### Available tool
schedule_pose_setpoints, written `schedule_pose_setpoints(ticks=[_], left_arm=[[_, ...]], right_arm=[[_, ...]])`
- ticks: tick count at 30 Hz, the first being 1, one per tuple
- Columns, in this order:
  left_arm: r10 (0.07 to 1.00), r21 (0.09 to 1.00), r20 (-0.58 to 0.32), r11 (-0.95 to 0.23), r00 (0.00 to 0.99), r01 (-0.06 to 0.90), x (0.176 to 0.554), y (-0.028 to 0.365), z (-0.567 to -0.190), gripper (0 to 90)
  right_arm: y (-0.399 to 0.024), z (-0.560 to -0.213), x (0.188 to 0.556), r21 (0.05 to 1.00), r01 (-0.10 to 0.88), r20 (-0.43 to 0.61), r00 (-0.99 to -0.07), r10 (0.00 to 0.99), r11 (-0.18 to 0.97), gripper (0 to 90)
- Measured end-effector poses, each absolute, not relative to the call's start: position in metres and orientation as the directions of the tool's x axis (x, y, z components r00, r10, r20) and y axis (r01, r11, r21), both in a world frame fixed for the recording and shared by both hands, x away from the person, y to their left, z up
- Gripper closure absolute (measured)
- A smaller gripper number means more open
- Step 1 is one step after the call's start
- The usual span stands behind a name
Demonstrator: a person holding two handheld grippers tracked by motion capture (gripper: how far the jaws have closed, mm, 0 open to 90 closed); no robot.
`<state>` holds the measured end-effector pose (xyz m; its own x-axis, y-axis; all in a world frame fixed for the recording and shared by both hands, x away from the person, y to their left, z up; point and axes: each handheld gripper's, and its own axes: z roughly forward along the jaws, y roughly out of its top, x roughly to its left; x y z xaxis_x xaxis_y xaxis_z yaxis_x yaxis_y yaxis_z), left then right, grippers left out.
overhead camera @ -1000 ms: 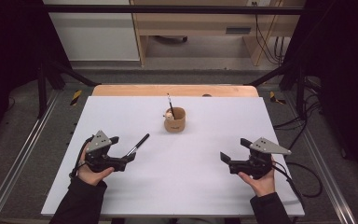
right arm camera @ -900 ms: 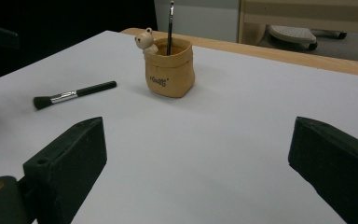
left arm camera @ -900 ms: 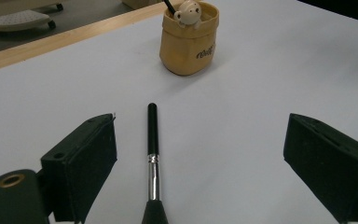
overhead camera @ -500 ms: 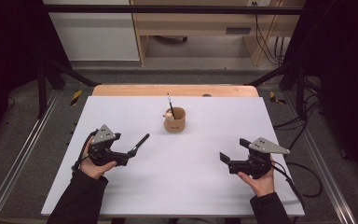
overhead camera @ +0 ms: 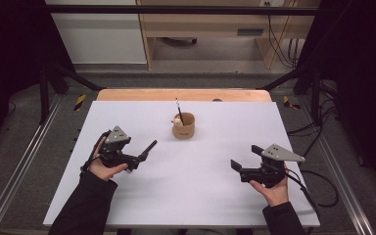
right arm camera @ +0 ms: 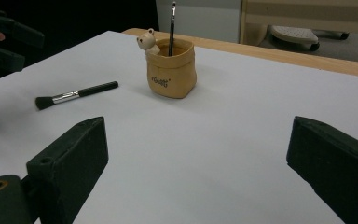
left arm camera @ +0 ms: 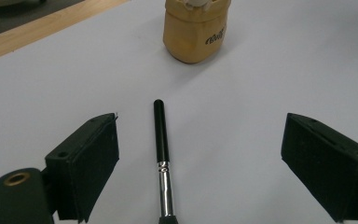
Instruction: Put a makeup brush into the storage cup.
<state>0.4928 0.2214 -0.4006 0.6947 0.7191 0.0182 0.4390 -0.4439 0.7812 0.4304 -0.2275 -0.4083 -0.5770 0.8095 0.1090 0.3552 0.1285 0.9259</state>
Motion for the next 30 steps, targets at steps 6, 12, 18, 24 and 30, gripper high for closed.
schedule_pose_setpoints(ticks=[6,12,18,24,30], left_arm=[[0.717,0.75,0.027,-0.475,0.696,0.46,0.501,0.217,-0.406,11.2],[0.723,0.72,0.025,-0.492,0.69,0.489,0.509,0.215,-0.412,12.5],[0.727,0.685,0.033,-0.516,0.686,0.514,0.517,0.215,-0.42,14.4],[0.731,0.653,0.044,-0.537,0.681,0.534,0.523,0.213,-0.429,17.5],[0.729,0.634,0.038,-0.546,0.684,0.547,0.528,0.209,-0.437,23.6]], right_arm=[[-0.227,-0.409,0.431,0.926,0.354,0.107,-0.58,0.807,0.133,6.1],[-0.227,-0.409,0.431,0.925,0.354,0.103,-0.585,0.805,0.139,6.0],[-0.226,-0.409,0.431,0.924,0.355,0.102,-0.584,0.805,0.141,5.9],[-0.225,-0.409,0.431,0.924,0.355,0.102,-0.584,0.805,0.141,6.1],[-0.225,-0.41,0.431,0.924,0.355,0.101,-0.586,0.804,0.144,6.3]])
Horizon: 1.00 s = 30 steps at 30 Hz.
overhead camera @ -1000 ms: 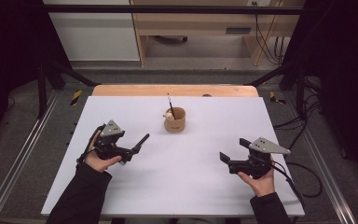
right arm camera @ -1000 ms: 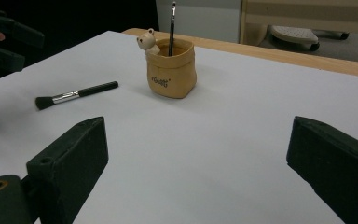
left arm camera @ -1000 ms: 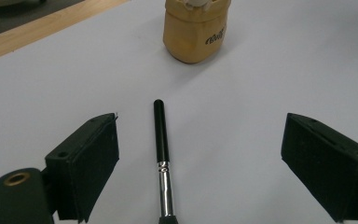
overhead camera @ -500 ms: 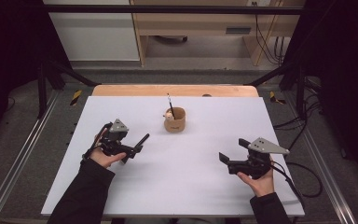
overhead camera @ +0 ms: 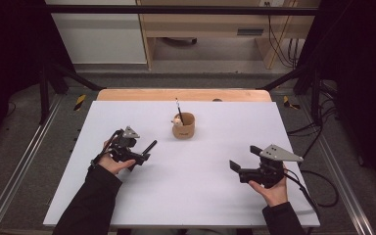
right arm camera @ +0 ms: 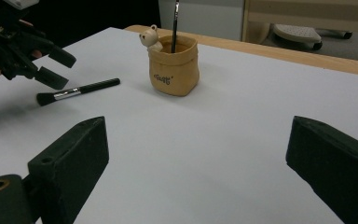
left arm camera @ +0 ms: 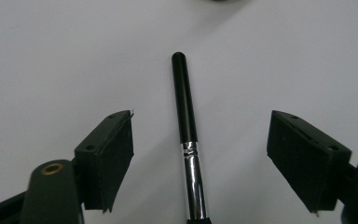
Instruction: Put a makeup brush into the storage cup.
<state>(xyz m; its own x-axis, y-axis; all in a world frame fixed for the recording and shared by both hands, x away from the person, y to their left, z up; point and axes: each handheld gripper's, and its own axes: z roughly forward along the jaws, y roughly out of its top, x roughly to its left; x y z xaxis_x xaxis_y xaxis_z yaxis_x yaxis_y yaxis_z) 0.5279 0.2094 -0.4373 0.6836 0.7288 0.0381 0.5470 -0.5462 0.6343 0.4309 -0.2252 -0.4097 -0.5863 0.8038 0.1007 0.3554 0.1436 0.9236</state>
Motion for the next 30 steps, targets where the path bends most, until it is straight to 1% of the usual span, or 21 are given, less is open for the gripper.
schedule_pose_setpoints(ticks=[2,6,11,18,22,27,30], left_arm=[[0.724,0.621,0.037,-0.556,0.689,0.552,0.529,0.208,-0.439,26.1],[0.725,0.599,0.04,-0.568,0.687,0.564,0.531,0.207,-0.444,27.5],[0.723,0.566,0.052,-0.59,0.689,0.576,0.535,0.206,-0.45,33.0],[0.721,0.542,0.045,-0.599,0.691,0.59,0.538,0.206,-0.455,42.6],[0.723,0.532,0.048,-0.602,0.689,0.595,0.539,0.206,-0.457,50.1],[0.722,0.526,0.029,-0.599,0.691,0.604,0.539,0.206,-0.457,58.3],[0.724,0.525,0.018,-0.594,0.689,0.61,0.54,0.206,-0.457,61.5]], right_arm=[[-0.225,-0.41,0.431,0.924,0.355,0.101,-0.587,0.803,0.143,6.4],[-0.225,-0.41,0.431,0.924,0.355,0.1,-0.589,0.802,0.145,6.4],[-0.224,-0.41,0.431,0.923,0.354,0.097,-0.59,0.802,0.149,6.4],[-0.223,-0.41,0.431,0.923,0.356,0.101,-0.589,0.802,0.145,6.5],[-0.223,-0.41,0.431,0.923,0.355,0.1,-0.59,0.801,0.146,6.5],[-0.223,-0.41,0.431,0.923,0.355,0.1,-0.591,0.801,0.147,6.5],[-0.223,-0.41,0.431,0.924,0.354,0.1,-0.592,0.799,0.146,6.5]])
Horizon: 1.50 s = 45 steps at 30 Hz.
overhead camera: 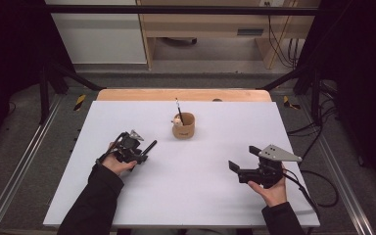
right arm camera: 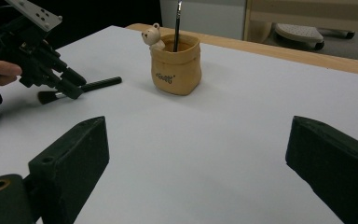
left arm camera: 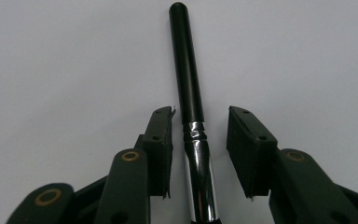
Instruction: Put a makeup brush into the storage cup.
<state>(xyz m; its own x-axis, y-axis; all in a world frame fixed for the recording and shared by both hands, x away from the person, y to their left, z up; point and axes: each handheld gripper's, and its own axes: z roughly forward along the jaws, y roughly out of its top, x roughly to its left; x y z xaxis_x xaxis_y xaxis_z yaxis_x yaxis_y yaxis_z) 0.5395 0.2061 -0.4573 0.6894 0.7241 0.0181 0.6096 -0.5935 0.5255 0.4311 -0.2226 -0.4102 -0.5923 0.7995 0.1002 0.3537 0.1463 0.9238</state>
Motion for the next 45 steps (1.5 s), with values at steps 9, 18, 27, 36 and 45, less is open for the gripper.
schedule_pose_setpoints(ticks=[9,18,27,36,45], left_arm=[[0.727,0.521,0.01,-0.59,0.687,0.617,0.54,0.208,-0.457,72.8],[0.703,0.512,0.003,-0.612,0.711,0.603,0.539,0.207,-0.456,77.3],[0.681,0.499,0.009,-0.638,0.732,0.587,0.539,0.206,-0.454,72.4],[0.663,0.449,0.015,-0.673,0.748,0.588,0.543,0.2,-0.452,69.9],[0.657,0.422,0.015,-0.687,0.753,0.591,0.545,0.198,-0.451,71.0]], right_arm=[[-0.222,-0.41,0.431,0.923,0.354,0.096,-0.593,0.799,0.152,6.6],[-0.222,-0.411,0.431,0.922,0.355,0.095,-0.595,0.798,0.155,6.6],[-0.222,-0.411,0.431,0.922,0.355,0.096,-0.595,0.798,0.154,6.8],[-0.222,-0.41,0.431,0.922,0.356,0.097,-0.595,0.798,0.154,6.9],[-0.221,-0.41,0.431,0.921,0.356,0.096,-0.597,0.796,0.156,6.8]])
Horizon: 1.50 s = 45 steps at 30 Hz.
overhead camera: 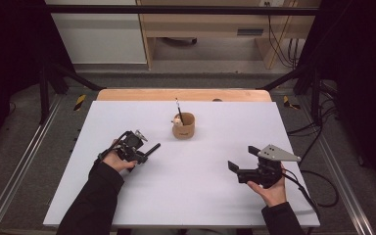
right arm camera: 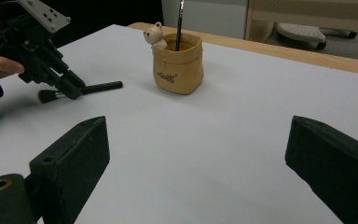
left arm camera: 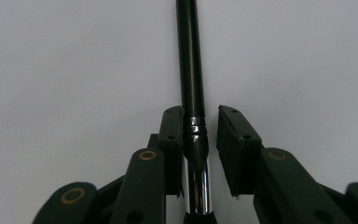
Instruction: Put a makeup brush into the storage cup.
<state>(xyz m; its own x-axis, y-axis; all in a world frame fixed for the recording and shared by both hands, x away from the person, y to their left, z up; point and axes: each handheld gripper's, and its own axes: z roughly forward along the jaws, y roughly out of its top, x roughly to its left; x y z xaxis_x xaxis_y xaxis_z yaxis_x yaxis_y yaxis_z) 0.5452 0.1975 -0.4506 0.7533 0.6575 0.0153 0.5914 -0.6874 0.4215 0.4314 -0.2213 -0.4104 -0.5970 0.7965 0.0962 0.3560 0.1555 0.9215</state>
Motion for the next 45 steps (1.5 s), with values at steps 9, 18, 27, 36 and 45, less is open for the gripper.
schedule_pose_setpoints(ticks=[9,18,27,36,45], left_arm=[[0.644,0.409,0.03,-0.706,0.764,0.579,0.544,0.193,-0.45,76.8],[0.631,0.407,0.038,-0.718,0.775,0.565,0.543,0.192,-0.45,78.1],[0.611,0.408,0.065,-0.738,0.789,0.538,0.541,0.191,-0.449,78.5],[0.584,0.431,0.091,-0.753,0.807,0.497,0.534,0.193,-0.436,78.6],[0.555,0.479,0.09,-0.752,0.827,0.453,0.52,0.191,-0.419,78.6]], right_arm=[[-0.221,-0.411,0.432,0.92,0.358,0.096,-0.601,0.793,0.16,6.7],[-0.22,-0.411,0.433,0.919,0.362,0.099,-0.6,0.794,0.158,6.7],[-0.221,-0.411,0.432,0.919,0.359,0.097,-0.602,0.793,0.16,6.8],[-0.22,-0.411,0.432,0.92,0.358,0.096,-0.601,0.793,0.16,6.9],[-0.219,-0.41,0.431,0.92,0.355,0.089,-0.605,0.791,0.168,6.9]])
